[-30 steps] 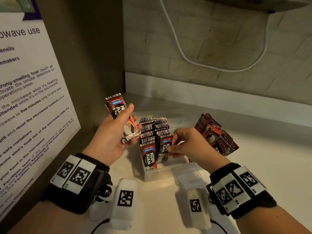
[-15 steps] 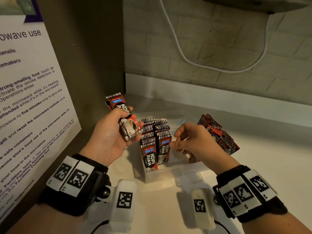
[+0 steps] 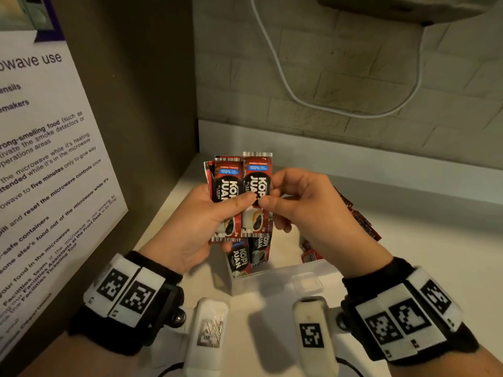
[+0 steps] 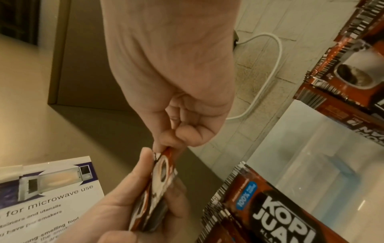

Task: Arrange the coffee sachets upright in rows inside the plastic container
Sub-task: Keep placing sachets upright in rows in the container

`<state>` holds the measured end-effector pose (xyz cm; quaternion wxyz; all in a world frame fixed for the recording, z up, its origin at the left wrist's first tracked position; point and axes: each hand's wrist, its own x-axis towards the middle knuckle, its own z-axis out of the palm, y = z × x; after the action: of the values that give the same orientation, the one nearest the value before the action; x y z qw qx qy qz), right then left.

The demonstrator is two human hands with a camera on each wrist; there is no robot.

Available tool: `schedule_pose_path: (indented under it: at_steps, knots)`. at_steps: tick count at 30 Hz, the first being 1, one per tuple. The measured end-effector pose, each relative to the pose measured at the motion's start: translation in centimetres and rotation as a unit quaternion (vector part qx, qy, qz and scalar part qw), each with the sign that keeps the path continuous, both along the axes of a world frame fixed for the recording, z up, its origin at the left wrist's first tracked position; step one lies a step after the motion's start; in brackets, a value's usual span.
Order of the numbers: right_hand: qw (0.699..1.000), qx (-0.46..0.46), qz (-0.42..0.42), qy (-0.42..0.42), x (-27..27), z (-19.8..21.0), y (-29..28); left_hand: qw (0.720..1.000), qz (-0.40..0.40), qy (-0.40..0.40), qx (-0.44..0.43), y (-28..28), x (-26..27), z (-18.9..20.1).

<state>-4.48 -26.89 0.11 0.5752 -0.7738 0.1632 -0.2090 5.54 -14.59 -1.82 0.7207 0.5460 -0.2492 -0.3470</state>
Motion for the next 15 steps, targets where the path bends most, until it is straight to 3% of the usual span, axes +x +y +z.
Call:
schedule_pose_path:
  at_steps: [5, 10, 15]
  knots:
    - [0.999, 0.0, -0.044, -0.005, -1.2, -0.1, -2.3, 0.998, 0.049, 0.038, 0.028, 0.4, 1.1, -0.2]
    - [0.984, -0.102, -0.025, 0.142, -2.2, -2.2, -4.4, 0.987, 0.096, 0.127, 0.021, 1.0, 2.5, -0.3]
    - [0.978, -0.077, 0.01, 0.193, -1.3, -4.9, -4.2, 0.984, 0.102, 0.147, 0.019, 0.8, 2.6, -0.4]
